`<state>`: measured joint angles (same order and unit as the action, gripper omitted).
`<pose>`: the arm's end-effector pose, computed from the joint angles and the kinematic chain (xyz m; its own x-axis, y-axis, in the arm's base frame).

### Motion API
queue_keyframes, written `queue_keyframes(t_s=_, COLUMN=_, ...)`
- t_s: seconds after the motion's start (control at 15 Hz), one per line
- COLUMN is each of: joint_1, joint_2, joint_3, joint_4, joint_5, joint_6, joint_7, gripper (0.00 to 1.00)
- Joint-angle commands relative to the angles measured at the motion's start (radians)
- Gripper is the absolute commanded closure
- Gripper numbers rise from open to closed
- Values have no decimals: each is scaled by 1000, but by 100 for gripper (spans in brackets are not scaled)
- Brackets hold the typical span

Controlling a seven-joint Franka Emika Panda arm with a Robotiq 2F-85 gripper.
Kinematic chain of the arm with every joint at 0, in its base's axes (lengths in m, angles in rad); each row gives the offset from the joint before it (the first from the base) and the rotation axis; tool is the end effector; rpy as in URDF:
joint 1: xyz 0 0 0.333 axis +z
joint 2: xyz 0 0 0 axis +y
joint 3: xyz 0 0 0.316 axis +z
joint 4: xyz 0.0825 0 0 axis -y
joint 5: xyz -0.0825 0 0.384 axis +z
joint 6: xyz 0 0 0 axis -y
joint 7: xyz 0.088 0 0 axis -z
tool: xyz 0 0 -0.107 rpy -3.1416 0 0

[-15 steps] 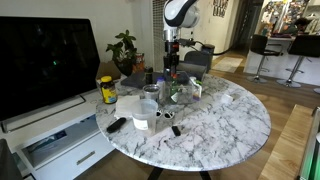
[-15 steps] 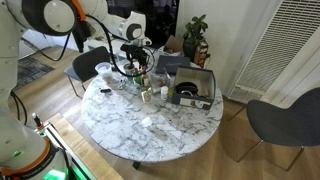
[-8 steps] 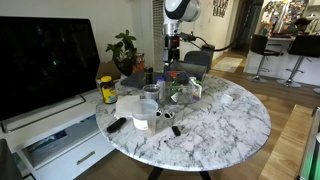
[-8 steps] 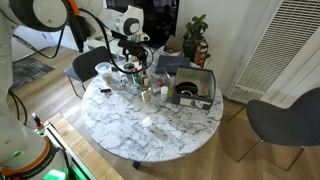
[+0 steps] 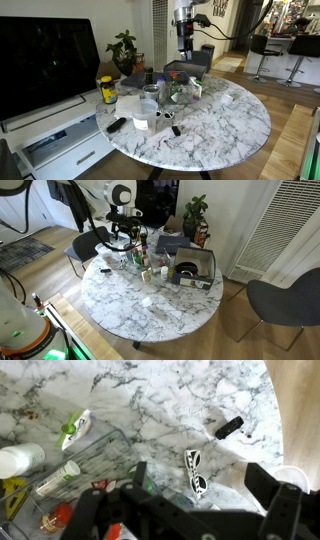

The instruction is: Place the orange cap on the green bottle

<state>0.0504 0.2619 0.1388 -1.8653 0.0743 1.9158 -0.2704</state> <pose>0.5839 0.1133 0.3628 0.8909 0.4192 -0.1750 0.3964 -0.9056 -0.1511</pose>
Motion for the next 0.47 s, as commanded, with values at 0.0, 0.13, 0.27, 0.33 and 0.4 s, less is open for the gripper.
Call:
queue_keyframes(t_s=0.0, joint_1=-10, joint_2=-140, joint_3=-18, joint_4=-142, joint_5=18, joint_6=-12, joint_7=-15, gripper=0)
queue_keyframes(t_s=0.13, joint_1=4, joint_2=-86, joint_3=-20, joint_4=-74, joint_5=-5, joint_6=-18, joint_7=-20, gripper=0)
queue_keyframes(t_s=0.27, joint_1=4, joint_2=-103, joint_3=-23, joint_4=-82, joint_5=-5, joint_6=-18, joint_7=-25, gripper=0)
queue_keyframes(t_s=0.33, joint_1=5, joint_2=-101, joint_3=-23, joint_4=-79, joint_5=-5, joint_6=-18, joint_7=-25, gripper=0)
queue_keyframes(t_s=0.4, joint_1=5, joint_2=-96, joint_3=-22, joint_4=-77, joint_5=-5, joint_6=-18, joint_7=-25, gripper=0)
